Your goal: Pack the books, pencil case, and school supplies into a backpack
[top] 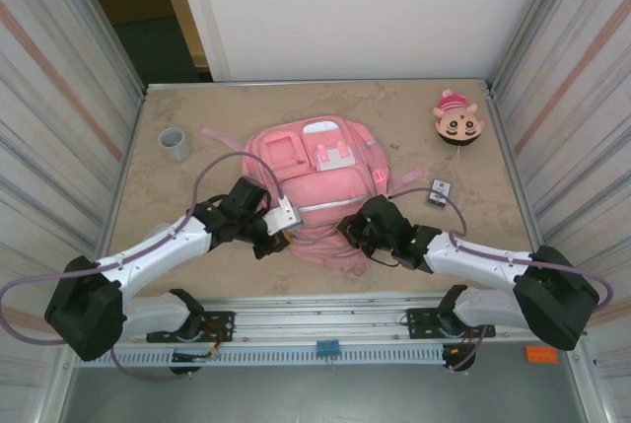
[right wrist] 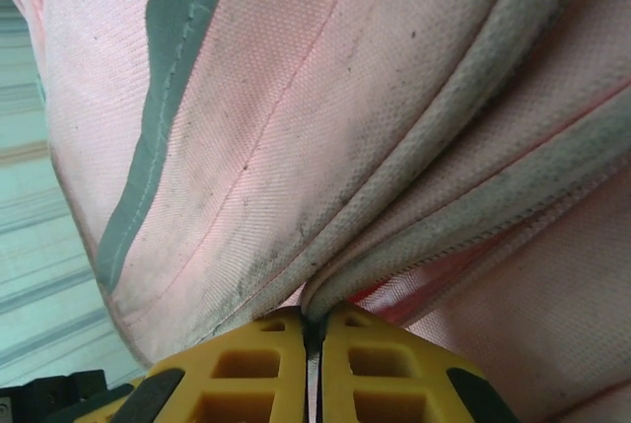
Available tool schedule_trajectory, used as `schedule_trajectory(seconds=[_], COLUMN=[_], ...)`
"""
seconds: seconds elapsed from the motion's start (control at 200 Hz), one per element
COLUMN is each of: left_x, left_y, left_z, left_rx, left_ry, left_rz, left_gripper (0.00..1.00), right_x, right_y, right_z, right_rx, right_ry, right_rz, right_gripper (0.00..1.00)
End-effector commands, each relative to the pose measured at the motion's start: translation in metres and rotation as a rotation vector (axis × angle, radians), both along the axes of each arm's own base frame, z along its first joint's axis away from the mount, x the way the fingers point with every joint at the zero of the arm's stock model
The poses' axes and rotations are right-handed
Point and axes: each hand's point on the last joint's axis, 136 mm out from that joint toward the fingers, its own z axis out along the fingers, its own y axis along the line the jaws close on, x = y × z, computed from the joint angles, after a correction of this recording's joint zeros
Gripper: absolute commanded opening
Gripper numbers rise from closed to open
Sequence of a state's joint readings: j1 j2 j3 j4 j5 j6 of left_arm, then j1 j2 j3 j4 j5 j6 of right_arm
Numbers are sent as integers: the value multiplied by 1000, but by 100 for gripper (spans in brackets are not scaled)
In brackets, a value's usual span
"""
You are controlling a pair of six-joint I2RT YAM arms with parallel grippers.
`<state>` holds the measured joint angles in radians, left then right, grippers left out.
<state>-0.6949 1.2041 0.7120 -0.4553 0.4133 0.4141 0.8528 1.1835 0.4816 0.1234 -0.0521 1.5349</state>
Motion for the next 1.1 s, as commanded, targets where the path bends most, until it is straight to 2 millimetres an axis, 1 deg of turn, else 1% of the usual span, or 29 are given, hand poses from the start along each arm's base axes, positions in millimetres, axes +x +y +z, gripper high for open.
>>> schedule_trajectory(seconds=[0.0, 0.065, 0.175, 0.241, 0.281, 0.401, 0.451, 0.516, 0.576, 0.692, 0.767, 0.837, 0.892, 0.967, 1.032, 1.097], left_x=[-16, -15, -7, -4, -4, -14, -20, -21, -14, 9, 27, 41, 50, 56, 64, 73], left_y=[-34, -45, -61, -67, -69, -65, -58, -46, -33, -8, 1, 1, -2, -7, -11, -15], left_z=[23, 24, 30, 35, 38, 50, 55, 58, 56, 52, 50, 50, 50, 46, 39, 40], left_rx=[-92, -96, -144, -172, -185, -199, -191, -154, -102, -10, 57, 99, 109, 114, 126, 99], left_ry=[21, 13, 3, -12, -18, -69, -117, -208, -312, -446, -540, -627, -673, -682, -684, -695], left_rz=[-100, -98, -56, -43, -49, -133, -182, -226, -242, -247, -258, -285, -294, -323, -323, -298], left_gripper=[0, 1, 6, 13, 20, 37, 45, 51, 54, 56, 56, 58, 61, 65, 65, 65], right_x=[19, 20, 20, 19, 18, 17, 17, 16, 17, 18, 20, 20, 19, 20, 20, 19], right_y=[22, 28, 36, 35, 32, 19, 13, 4, -2, -7, -8, -7, -6, -6, -6, -5], right_z=[43, 50, 61, 63, 63, 60, 59, 58, 59, 67, 74, 83, 88, 92, 93, 92], right_rx=[95, 106, 128, 120, 105, 46, 16, -22, -40, -50, -48, -46, -46, -48, -46, -45], right_ry=[-145, -155, -177, -187, -189, -197, -200, -199, -202, -229, -248, -270, -283, -287, -289, -285], right_rz=[19, 39, 70, 79, 82, 104, 125, 160, 188, 249, 269, 285, 295, 299, 302, 308], right_gripper=[8, 8, 7, 7, 7, 7, 7, 6, 6, 5, 5, 5, 5, 5, 5, 5])
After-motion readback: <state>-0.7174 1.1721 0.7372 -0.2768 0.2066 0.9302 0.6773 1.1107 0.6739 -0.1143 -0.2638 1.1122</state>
